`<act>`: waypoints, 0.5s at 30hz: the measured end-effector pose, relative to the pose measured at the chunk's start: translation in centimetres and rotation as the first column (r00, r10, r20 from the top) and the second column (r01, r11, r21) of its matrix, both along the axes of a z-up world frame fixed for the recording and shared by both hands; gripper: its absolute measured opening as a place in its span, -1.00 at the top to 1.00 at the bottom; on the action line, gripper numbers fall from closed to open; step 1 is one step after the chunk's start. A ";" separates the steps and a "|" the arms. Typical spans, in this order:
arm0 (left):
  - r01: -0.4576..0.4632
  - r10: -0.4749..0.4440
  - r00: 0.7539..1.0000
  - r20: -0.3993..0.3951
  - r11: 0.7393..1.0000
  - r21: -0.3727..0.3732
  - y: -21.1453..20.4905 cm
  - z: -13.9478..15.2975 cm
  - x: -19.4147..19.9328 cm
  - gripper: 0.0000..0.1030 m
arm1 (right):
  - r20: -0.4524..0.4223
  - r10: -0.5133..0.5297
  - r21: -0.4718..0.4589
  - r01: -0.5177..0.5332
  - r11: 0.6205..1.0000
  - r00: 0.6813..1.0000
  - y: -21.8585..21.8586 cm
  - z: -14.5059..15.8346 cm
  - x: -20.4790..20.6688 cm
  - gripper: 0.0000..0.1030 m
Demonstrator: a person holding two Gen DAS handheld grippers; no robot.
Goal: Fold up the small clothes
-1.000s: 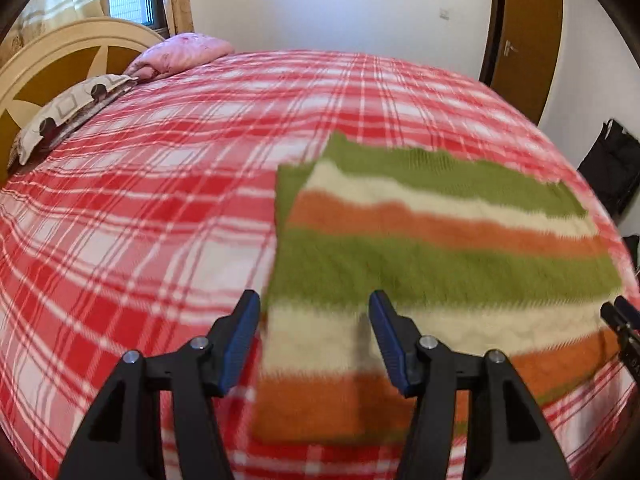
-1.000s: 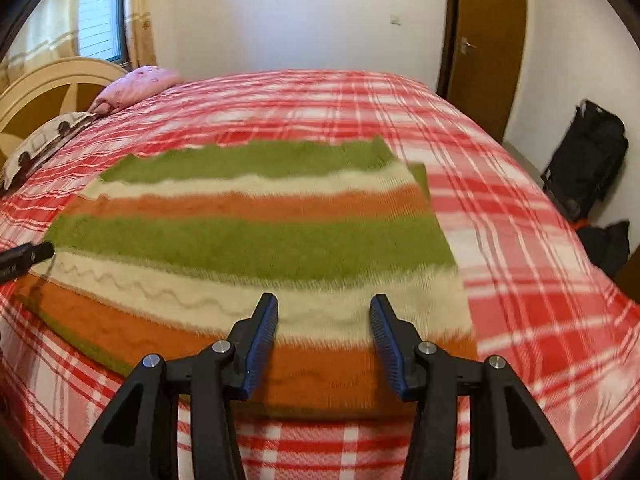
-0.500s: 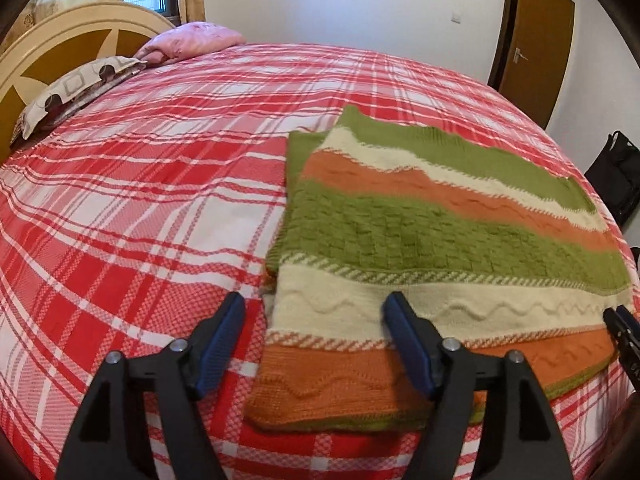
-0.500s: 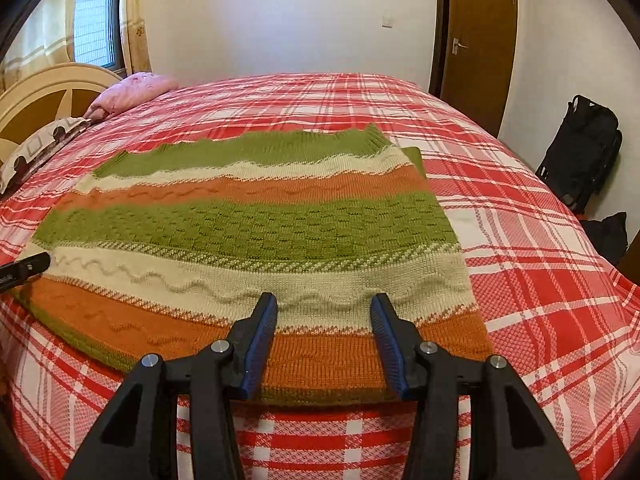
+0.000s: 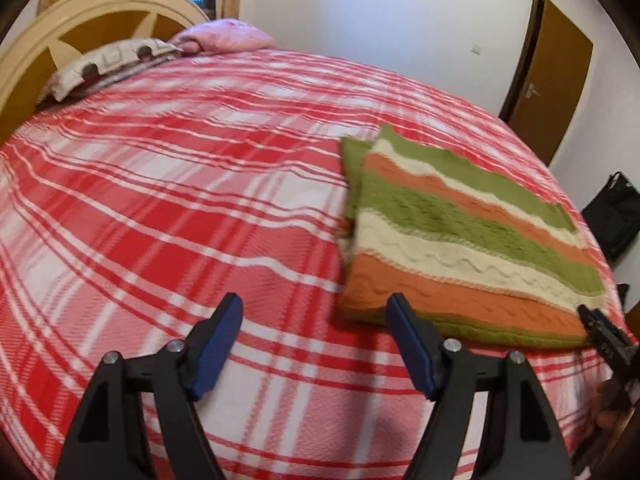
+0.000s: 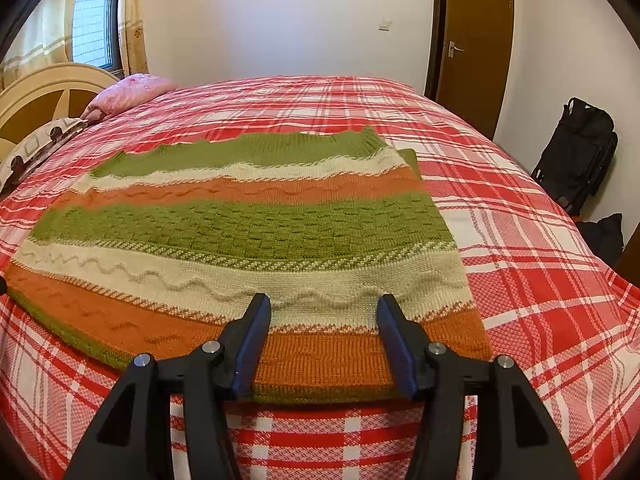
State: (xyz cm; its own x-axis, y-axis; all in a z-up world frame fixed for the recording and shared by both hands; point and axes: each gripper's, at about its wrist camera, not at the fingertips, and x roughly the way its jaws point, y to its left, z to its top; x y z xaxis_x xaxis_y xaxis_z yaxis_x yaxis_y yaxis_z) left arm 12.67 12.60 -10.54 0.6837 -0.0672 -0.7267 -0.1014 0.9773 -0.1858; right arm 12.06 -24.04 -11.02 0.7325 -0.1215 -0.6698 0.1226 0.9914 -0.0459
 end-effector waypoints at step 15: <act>-0.024 0.028 1.000 0.014 0.979 -0.202 -2.0 -1.5 2.7 0.04 | -0.022 -0.001 0.006 0.001 1.000 1.000 -0.2 0.1 0.3 -0.12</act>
State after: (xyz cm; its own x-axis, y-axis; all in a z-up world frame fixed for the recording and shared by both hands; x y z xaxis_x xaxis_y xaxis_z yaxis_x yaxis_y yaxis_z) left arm 15.39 10.58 -11.99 0.6993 -0.1933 -0.6882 -0.1212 0.9168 -0.3806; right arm 12.37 -24.24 -10.93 0.7173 -0.1183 -0.6866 0.1225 0.9915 -0.0429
